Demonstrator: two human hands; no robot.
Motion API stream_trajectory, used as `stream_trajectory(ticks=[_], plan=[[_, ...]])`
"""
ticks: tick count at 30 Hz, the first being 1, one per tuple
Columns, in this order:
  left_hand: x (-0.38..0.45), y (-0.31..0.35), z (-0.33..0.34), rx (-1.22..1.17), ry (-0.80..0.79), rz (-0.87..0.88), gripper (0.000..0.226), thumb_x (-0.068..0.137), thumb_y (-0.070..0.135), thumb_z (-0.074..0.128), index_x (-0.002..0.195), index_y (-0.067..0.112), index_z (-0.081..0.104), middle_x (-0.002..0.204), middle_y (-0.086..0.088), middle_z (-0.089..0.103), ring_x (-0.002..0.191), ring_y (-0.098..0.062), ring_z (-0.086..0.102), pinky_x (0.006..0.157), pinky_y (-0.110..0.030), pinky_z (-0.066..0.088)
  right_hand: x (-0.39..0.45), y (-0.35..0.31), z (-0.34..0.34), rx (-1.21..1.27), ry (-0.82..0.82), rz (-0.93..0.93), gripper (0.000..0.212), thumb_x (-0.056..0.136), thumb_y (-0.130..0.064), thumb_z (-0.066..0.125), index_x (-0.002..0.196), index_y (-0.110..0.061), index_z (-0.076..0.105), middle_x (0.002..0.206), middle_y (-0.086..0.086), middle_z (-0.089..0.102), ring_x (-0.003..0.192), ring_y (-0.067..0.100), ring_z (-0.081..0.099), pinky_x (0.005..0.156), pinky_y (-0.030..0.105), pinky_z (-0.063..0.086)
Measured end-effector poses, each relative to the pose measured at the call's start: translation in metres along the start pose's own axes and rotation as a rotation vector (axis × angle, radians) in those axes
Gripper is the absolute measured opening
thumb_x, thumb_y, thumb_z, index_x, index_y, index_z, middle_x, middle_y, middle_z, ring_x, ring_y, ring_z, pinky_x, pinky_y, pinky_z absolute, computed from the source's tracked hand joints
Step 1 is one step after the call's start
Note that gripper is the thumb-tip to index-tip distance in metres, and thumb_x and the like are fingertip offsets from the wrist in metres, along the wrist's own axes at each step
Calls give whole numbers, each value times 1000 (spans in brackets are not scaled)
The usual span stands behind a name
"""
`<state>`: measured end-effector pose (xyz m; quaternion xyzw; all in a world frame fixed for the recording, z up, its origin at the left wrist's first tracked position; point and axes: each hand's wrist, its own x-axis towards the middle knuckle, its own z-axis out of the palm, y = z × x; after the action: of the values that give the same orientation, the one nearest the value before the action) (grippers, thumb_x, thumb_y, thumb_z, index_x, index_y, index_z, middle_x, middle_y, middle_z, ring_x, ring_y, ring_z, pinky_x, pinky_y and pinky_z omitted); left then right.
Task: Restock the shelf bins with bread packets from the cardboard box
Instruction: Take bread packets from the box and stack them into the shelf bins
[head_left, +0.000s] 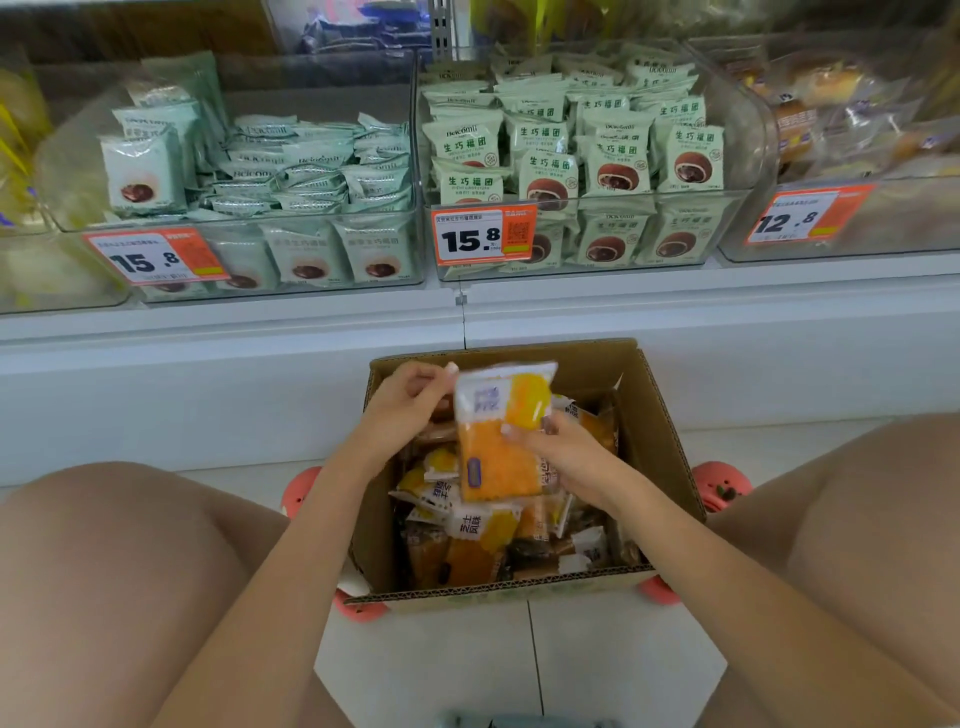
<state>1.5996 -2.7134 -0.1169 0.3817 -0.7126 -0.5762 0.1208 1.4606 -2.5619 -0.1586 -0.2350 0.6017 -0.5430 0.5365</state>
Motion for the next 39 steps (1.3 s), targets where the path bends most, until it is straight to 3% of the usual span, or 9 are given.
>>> stream_trajectory(ticks=[4,8,15,20,24,28,31,35,39], plan=[[-12,0,11,-161,-384,-203,61,73,51,69,125,25,52,117,2,66,103,-17,67,86,-38,55,-5,-5,10,661,-82,-26,56,81,-26,64,132,-9,49,129,17,59,118,31,58,97,47,49],[-10,-3,19,-180,-306,-154,47,73,15,79,115,19,59,111,-6,68,93,-18,70,79,-36,59,-10,-6,19,759,-60,-7,46,86,-25,56,130,-12,50,127,17,60,114,32,60,90,49,52],[-7,16,3,254,-254,7,35,73,8,81,102,14,62,95,0,64,70,-14,67,59,-29,58,-18,-49,-28,-352,495,-314,82,72,-37,80,139,-31,33,140,-6,43,125,10,42,97,29,39],[-6,35,6,557,-287,110,41,73,11,81,111,9,66,102,-4,64,81,-24,66,68,-37,59,-24,-88,-16,-1434,191,-480,89,67,-58,73,141,-47,25,149,-15,34,144,10,15,117,53,2],[-7,75,9,651,-310,224,41,68,13,84,105,7,69,87,1,64,83,-19,60,67,-28,49,-27,-109,-7,-1610,46,-243,72,69,-64,68,132,-38,44,128,-10,58,126,16,46,114,50,10],[-12,133,10,629,-308,327,38,70,12,83,104,10,67,83,7,58,68,-9,55,65,-28,50,-45,-147,-14,-1564,123,-293,31,73,-55,71,79,-30,53,72,-13,53,81,14,50,89,35,35],[-16,179,1,394,-290,425,28,75,23,79,100,16,67,90,0,65,72,-10,63,68,-25,55,-65,-191,-37,-1380,253,-328,38,69,-48,78,97,-25,65,83,-9,57,83,14,54,67,30,40],[-2,242,-12,219,98,689,22,92,39,58,97,20,68,92,5,70,88,-9,64,80,-27,50,-105,-268,-69,-1176,422,-448,41,67,-33,83,100,-14,68,72,-15,52,66,-7,51,58,12,36],[35,298,-24,659,599,1019,33,99,30,44,117,9,63,114,-10,66,112,-28,54,88,-39,47,-140,-355,-85,-1103,659,-669,43,63,-36,82,98,-15,68,88,12,65,83,25,59,73,32,46]])
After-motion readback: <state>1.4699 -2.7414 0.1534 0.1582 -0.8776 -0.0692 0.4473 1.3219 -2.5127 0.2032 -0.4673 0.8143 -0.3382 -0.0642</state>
